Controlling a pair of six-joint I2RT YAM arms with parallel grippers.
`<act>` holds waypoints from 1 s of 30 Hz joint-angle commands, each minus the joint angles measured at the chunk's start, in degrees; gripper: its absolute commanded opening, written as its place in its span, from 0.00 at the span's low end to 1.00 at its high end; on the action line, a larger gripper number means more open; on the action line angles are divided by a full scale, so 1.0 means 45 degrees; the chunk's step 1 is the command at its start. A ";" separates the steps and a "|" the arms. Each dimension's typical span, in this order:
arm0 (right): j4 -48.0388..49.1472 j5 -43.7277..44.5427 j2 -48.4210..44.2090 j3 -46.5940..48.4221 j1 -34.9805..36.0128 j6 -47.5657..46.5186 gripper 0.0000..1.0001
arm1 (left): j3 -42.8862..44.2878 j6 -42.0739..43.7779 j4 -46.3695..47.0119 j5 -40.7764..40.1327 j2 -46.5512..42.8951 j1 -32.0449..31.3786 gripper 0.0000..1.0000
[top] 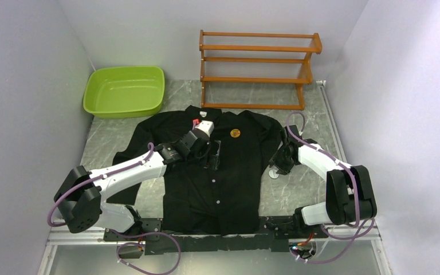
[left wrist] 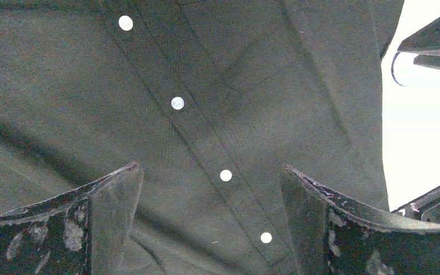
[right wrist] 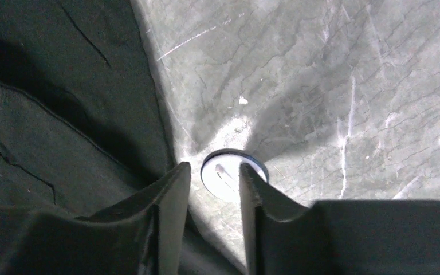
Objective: Pin the brooch onto the clothing
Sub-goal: Pick up the brooch from the center of the board.
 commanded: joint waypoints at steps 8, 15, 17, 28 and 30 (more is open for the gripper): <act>-0.0082 -0.1254 -0.0488 -0.0386 -0.0043 -0.0292 0.38 | -0.0154 -0.0368 0.0273 0.0061 -0.0169 0.0052 0.94; 0.0274 -0.1408 0.0359 -0.0698 -0.0043 -0.0025 0.30 | -0.0248 -0.0444 0.0101 -0.0024 -0.0400 0.0037 0.94; 0.0366 -0.1348 0.0462 -0.0698 -0.0045 -0.0047 0.28 | -0.0304 -0.0461 0.0083 -0.0072 -0.0521 0.0038 0.94; 0.1102 -0.2017 0.1187 -0.0679 -0.0680 -0.0904 0.00 | -0.0487 -0.0522 0.0070 -0.0091 -0.1051 0.0047 0.94; 0.0951 -0.2026 0.0887 -0.0717 -0.0760 -0.0965 0.00 | -0.0619 -0.0577 0.0154 -0.0093 -0.1160 0.0052 0.94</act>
